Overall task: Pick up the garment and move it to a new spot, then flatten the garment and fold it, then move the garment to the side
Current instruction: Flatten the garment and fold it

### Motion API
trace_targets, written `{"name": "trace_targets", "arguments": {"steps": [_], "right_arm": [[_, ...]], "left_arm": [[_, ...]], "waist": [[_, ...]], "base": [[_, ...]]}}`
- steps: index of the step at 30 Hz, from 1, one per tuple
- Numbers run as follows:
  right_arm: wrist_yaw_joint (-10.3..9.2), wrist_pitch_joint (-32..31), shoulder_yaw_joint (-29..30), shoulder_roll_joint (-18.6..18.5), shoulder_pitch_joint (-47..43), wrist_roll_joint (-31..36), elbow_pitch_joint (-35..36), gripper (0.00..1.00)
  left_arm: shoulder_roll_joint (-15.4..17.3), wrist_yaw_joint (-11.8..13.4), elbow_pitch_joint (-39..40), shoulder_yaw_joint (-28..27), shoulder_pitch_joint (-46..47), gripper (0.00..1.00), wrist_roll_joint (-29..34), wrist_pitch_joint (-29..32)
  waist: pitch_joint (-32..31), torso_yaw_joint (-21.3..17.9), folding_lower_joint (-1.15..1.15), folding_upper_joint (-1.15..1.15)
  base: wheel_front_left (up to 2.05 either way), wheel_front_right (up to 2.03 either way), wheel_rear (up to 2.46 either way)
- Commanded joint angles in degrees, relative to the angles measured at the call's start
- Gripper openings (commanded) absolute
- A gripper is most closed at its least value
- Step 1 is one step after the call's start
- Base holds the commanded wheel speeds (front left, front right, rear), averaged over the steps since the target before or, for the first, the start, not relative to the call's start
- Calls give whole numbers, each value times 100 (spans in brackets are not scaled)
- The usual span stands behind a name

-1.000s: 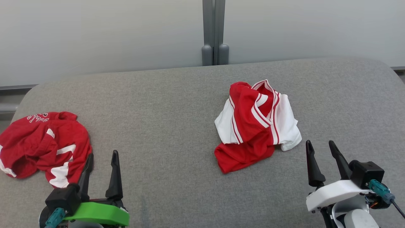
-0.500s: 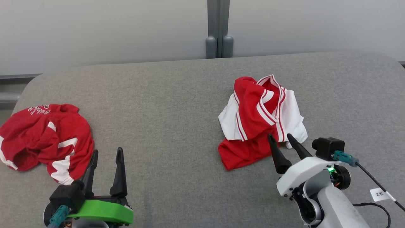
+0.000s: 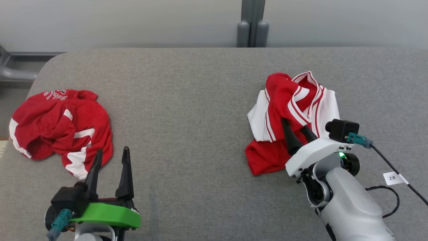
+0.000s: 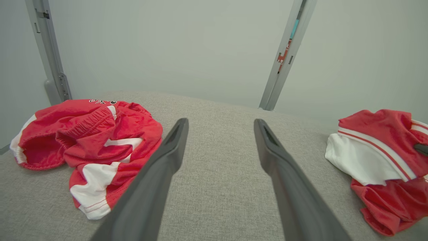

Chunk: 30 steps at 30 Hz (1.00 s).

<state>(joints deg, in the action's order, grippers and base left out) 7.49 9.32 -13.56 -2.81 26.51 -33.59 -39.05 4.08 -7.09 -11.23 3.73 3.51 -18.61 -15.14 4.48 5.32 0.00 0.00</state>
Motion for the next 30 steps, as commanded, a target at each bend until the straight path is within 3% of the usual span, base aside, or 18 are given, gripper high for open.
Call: {"name": "trace_targets", "arguments": {"steps": [1,7,12,20,30], "right_arm": [[0,111,-24,-14,101,32,-75,0],[0,401,-120,-12,398,317,-191,0],[0,221,-535,-13,884,399,12,0],[0,-172,-1254,-14,2206,-138,467,0],[0,411,-2080,-16,3883,-408,886,0]], "left_arm": [[-18,-25,-11,-25,91,100,6,-1],[-36,-38,-36,-71,83,100,21,-1],[-46,-34,26,-84,81,100,47,-1],[-78,-40,147,13,189,100,83,-1],[-105,-43,245,127,276,100,49,-1]], "waist": [[9,44,0,0],[-42,71,0,0],[-34,55,0,0],[72,39,0,0],[153,139,0,0]], "base": [[0,0,0],[0,0,0],[0,0,0],[0,0,0],[0,0,0]]}}
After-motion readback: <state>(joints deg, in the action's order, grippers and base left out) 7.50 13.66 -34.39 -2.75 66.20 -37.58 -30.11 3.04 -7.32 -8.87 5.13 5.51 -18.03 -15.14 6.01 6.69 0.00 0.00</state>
